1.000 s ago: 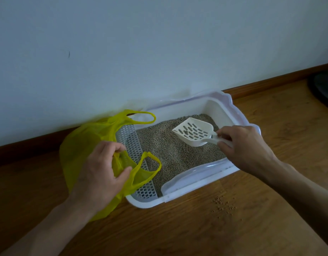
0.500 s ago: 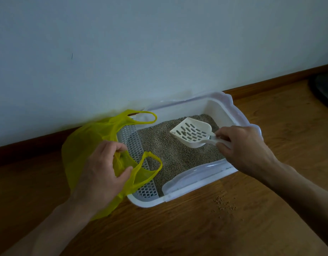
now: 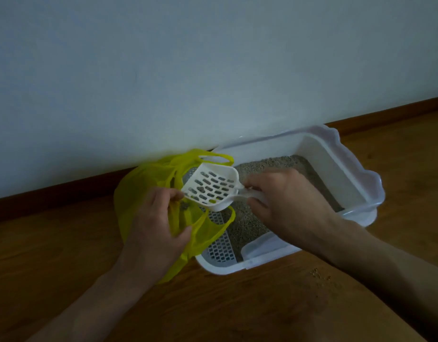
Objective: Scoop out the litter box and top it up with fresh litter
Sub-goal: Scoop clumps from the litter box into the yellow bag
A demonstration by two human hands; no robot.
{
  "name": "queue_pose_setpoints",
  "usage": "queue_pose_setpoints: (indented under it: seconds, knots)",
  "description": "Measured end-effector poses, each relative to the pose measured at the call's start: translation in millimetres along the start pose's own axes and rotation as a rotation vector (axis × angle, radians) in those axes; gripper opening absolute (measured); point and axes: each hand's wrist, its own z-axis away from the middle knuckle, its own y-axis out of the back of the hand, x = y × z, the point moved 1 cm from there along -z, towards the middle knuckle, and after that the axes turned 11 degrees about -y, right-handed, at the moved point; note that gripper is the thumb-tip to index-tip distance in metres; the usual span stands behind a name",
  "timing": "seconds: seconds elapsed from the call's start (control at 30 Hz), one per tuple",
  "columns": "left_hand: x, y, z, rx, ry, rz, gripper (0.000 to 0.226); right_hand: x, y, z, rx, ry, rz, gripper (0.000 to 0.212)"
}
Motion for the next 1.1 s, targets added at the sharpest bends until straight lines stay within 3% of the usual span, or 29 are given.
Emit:
queue_pose_setpoints:
  seconds: [0.1,0.17,0.3,0.37,0.47,0.6,0.73,0.9,1.1]
  knots:
    - [0,4,0,0.011,-0.003,-0.008,0.06,-22,-1,-8,0.022,-0.013,0.194,0.007]
    - [0,5,-1,0.015,-0.006,-0.004,0.061,-37,-5,-9,0.124,0.109,0.325,0.021]
    - [-2,6,-1,0.011,-0.032,-0.014,0.06,-49,-9,-10,0.223,0.285,0.29,0.016]
    - [-3,7,-1,0.012,-0.026,-0.017,0.059,-45,-5,-12,0.187,0.229,0.344,0.015]
    - [-4,8,-1,0.016,-0.009,-0.027,0.056,-34,-3,-11,0.144,0.104,0.412,0.034]
    - [-6,9,0,0.022,0.009,-0.032,0.051,-23,-2,-6,0.135,0.05,0.352,0.017]
    - [-8,12,0,0.02,0.005,-0.03,0.05,-19,-6,-3,0.138,0.005,0.399,0.019]
    - [-9,13,0,0.023,0.008,-0.035,0.05,-31,-11,-10,0.159,0.058,0.451,0.038]
    - [-8,14,0,0.02,0.0,-0.024,0.049,-42,-18,-14,0.166,0.153,0.445,0.038]
